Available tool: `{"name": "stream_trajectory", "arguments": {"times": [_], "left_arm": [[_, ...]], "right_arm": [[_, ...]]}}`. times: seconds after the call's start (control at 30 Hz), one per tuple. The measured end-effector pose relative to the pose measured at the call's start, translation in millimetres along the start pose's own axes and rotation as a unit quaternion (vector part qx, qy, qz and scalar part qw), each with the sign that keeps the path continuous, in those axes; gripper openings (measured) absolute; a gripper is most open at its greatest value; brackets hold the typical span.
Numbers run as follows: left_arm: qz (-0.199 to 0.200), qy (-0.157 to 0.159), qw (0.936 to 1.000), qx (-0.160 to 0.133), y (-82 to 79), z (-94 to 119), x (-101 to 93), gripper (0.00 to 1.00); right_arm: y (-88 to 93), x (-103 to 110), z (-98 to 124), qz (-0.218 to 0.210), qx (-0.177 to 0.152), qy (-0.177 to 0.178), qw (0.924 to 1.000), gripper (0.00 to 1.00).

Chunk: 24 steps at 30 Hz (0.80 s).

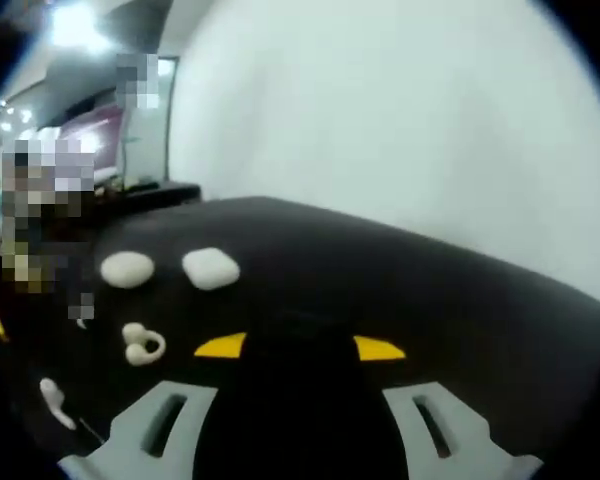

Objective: Pick up three earphones and place each one into its charging case using tactile feedback, ensure that each earphone is properly inserted and securely positioned inside the case.

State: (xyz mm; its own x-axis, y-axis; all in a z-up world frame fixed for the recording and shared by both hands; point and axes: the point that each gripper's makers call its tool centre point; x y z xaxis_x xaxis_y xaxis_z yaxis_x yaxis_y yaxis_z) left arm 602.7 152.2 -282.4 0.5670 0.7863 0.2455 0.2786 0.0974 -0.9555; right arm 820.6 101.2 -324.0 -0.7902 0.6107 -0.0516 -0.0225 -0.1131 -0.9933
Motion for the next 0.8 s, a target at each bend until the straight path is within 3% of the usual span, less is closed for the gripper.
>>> {"name": "stream_trajectory", "arguments": {"times": [0.33, 0.63, 0.8], "left_arm": [[-0.001, 0.000, 1.0000, 0.000, 2.9, 0, 7.1, 0.26], [-0.009, -0.001, 0.9999, 0.006, 2.3, -1, 1.9, 0.26], [-0.003, -0.004, 1.0000, 0.001, 0.7, -1, 3.6, 0.26]], "right_arm": [[-1.2, -4, -5, -0.004, 0.008, 0.009, 0.9999, 0.39], [-2.8, -4, -3, -0.008, 0.019, 0.017, 0.9996, 0.39], [-14.4, -6, 1, -0.027, -0.004, 0.016, 0.9995, 0.38]]}}
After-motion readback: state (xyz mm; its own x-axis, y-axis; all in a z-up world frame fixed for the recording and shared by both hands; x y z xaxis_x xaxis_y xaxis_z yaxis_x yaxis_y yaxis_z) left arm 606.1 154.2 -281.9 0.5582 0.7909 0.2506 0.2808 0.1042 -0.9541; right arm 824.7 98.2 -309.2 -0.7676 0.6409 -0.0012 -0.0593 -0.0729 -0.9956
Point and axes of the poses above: the point that each gripper's makers call its tool centre point, and the gripper's own axes: z roughly backward along the fingers, x roughly to its left, y roughly out of its underside, and after that the axes turned 14 degrees about -x, right-handed
